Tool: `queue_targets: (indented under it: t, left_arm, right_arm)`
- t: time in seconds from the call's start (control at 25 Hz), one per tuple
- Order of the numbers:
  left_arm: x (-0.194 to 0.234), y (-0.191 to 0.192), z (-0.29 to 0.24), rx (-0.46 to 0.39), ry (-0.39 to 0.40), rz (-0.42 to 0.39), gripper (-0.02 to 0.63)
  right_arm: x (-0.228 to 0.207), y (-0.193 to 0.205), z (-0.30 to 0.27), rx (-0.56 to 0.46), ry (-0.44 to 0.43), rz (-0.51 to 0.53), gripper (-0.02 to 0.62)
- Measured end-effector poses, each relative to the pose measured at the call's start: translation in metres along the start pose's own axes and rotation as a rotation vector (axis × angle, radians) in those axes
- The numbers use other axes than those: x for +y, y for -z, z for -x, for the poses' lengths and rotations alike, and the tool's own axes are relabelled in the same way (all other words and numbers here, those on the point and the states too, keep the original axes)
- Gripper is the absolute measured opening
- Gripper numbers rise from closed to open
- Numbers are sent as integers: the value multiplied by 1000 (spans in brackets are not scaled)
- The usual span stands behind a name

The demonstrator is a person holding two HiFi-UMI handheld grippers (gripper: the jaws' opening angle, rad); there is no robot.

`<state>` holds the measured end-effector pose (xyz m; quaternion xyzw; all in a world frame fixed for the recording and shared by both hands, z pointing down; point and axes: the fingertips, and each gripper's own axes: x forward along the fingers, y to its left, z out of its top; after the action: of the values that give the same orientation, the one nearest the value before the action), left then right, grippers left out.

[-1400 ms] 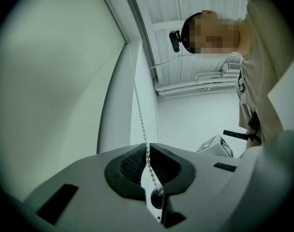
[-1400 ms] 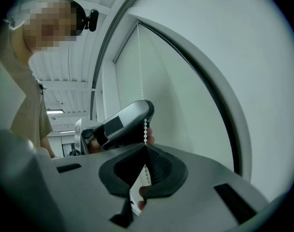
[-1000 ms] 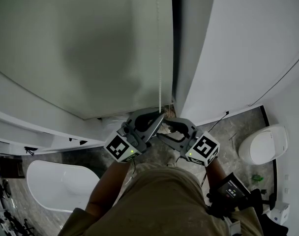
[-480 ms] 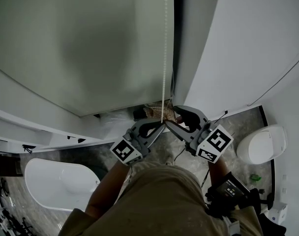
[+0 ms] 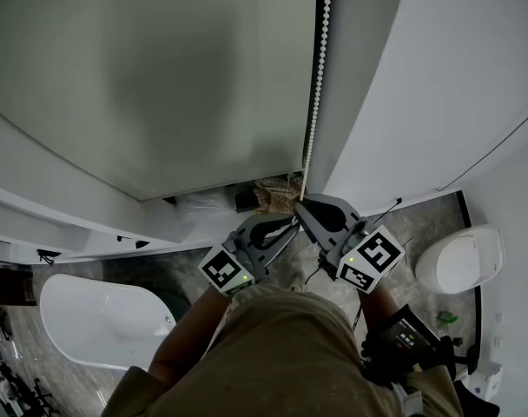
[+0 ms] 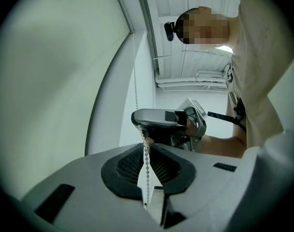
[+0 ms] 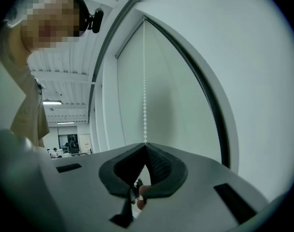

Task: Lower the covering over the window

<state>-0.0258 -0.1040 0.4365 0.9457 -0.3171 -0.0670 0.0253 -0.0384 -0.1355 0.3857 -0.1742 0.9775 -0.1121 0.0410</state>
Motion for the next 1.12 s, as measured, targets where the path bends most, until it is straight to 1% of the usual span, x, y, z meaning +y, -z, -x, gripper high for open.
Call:
queue_targets:
  t: [0.04,0.12,0.16,0.2,0.28,0.36,0.48,0.52,0.6,0.64,0.72,0.76,0.88,0.92,0.96,1.0,1.08,1.12]
  left_arm:
    - [2,1,4,-9,-3,19,31]
    - [12,-2,13,-56,-18,63,97]
    - [19,-8,18,-86,-33,72,117]
    - [25,-17,21,-114,-49,70,121]
    - [32,-38,19,-149,-69,41,121]
    - [31,-56,10,-158,-55,-3,121]
    - [25,-75,-4,-148,-8,-44,121]
    - [23,-78,-9,-136,-4,-53,121]
    - [24,-77,-16,-102,-22,-82,110]
    - [25,-75,-19,-88,-37,-96,62]
    - [27,-69,-19,-82,-52,-93,26]
    - [26,-67,-18,-86,-52,-88,23]
    - [20,-63,-18,-65,-55,-127,20]
    - [21,-61,-16,-54,-63,-133,20]
    - [24,-59,-13,-51,-75,-130,18]
    - [29,-58,-9,-55,-89,-125,18]
    - [44,-53,-1,-68,-117,-133,18]
    - [51,-49,3,-66,-127,-134,18]
  right_arm:
    - [-4,1,1,-10,9,-17,8]
    - [-11,4,1,-21,14,-37,6]
    - [-13,8,-1,-13,15,-37,6]
    - [-15,14,-3,5,16,-32,6]
    - [-16,28,-6,48,12,-42,6]
    - [-10,35,-7,56,-9,-85,6]
    - [0,36,-10,45,-37,-104,6]
    - [2,37,-11,44,-42,-108,6]
    - [4,40,-10,52,-46,-120,6]
    - [4,42,-9,58,-47,-131,6]
    - [5,44,-7,74,-47,-155,6]
    - [5,45,-6,84,-47,-155,7]
    - [6,49,-2,98,-36,-94,8]
    - [6,52,-1,103,-42,-77,8]
    - [7,56,1,120,-66,-64,8]
    - [11,61,3,152,-110,-48,26]
    - [23,66,10,234,-205,25,169]
    - [25,61,12,250,-221,74,179]
